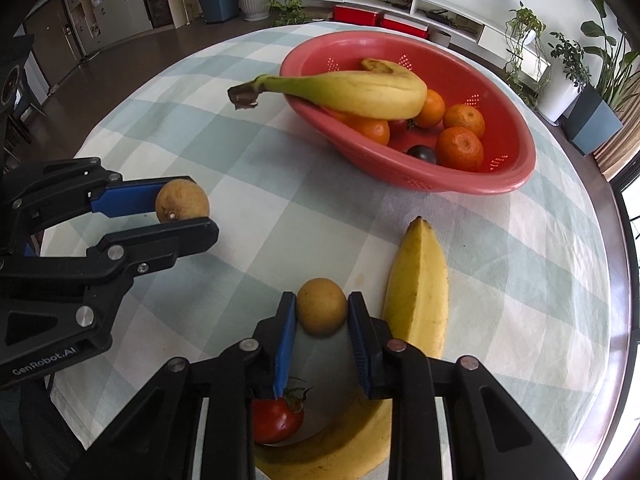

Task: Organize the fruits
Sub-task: 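Carry both kiwis over the red bowl with both tools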

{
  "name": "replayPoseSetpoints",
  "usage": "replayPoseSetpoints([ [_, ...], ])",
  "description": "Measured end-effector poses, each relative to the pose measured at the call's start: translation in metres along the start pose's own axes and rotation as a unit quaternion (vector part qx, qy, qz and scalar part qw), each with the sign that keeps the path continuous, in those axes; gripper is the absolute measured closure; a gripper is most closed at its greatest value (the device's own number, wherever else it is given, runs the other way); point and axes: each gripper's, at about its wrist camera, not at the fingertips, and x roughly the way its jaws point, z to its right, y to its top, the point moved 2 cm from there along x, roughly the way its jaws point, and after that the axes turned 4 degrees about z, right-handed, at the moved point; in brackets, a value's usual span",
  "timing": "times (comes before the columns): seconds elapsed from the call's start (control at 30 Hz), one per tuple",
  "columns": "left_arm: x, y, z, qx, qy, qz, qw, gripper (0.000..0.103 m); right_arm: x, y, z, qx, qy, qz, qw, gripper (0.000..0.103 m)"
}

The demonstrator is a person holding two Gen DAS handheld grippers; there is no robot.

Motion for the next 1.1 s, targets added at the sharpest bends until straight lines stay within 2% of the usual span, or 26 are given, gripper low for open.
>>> replayPoseSetpoints([
  [0.1,0.0,0.0,-0.001,-0.001,-0.001,-0.001,1.0,0.077,-0.003,-0.001,0.0,0.005,0.001,0.011,1.0,0.075],
  [0.37,-0.002,0.001,0.003,0.002,-0.014,0.004,0.9999,0.077,-0.041,-0.001,0.002,0.01,0.024,0.076,0.997,0.075],
  [0.73,-0.014,0.008,0.022,0.026,-0.038,0.033,0.9984,0.077,-0.07,0.0,0.04,0.069,0.049,0.137,0.987,0.075],
  [0.93,-0.035,0.033,0.019,0.021,-0.031,0.062,0.9974,0.077,-0.076,0.003,0.071,0.102,0.057,0.157,0.981,0.075],
  [1.1,-0.034,0.073,0.005,0.031,-0.005,0.062,0.9976,0.077,-0.08,0.019,0.09,0.111,0.058,0.177,0.976,0.075],
])
